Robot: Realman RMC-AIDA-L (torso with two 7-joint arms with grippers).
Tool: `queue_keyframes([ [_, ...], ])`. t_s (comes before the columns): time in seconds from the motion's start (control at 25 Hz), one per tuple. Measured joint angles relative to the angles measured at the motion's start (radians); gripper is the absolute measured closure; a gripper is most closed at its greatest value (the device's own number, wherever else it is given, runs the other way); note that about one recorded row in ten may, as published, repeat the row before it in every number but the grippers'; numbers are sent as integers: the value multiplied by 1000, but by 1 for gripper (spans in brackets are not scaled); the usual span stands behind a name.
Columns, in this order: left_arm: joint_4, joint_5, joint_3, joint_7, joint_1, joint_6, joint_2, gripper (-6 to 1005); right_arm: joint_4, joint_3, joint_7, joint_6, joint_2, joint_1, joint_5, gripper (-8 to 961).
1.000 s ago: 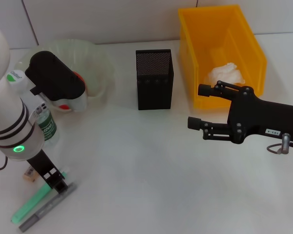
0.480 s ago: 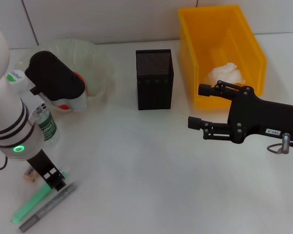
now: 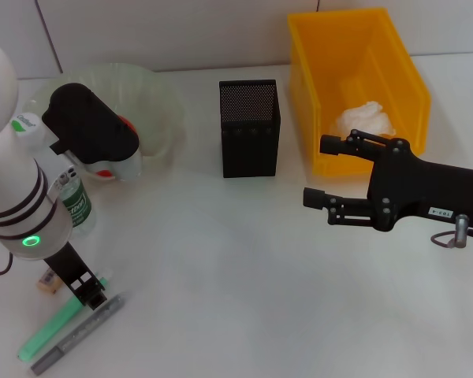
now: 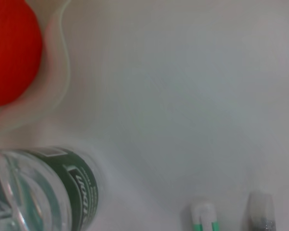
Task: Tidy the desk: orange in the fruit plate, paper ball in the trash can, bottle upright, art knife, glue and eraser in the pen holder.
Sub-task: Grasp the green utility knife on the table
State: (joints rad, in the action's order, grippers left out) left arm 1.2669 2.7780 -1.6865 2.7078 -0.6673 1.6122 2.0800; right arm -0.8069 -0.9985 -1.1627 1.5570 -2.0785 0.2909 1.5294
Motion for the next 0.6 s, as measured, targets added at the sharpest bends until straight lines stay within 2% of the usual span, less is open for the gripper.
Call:
queue_keyframes([
  [0.32,0,0,-1,0,0,-3,0,533,1,0,0,0,0,1,0,116],
  [0.6,0,0,-2,1,-2,-3,0,627,-1,0,0,0,0,1,0,116],
])
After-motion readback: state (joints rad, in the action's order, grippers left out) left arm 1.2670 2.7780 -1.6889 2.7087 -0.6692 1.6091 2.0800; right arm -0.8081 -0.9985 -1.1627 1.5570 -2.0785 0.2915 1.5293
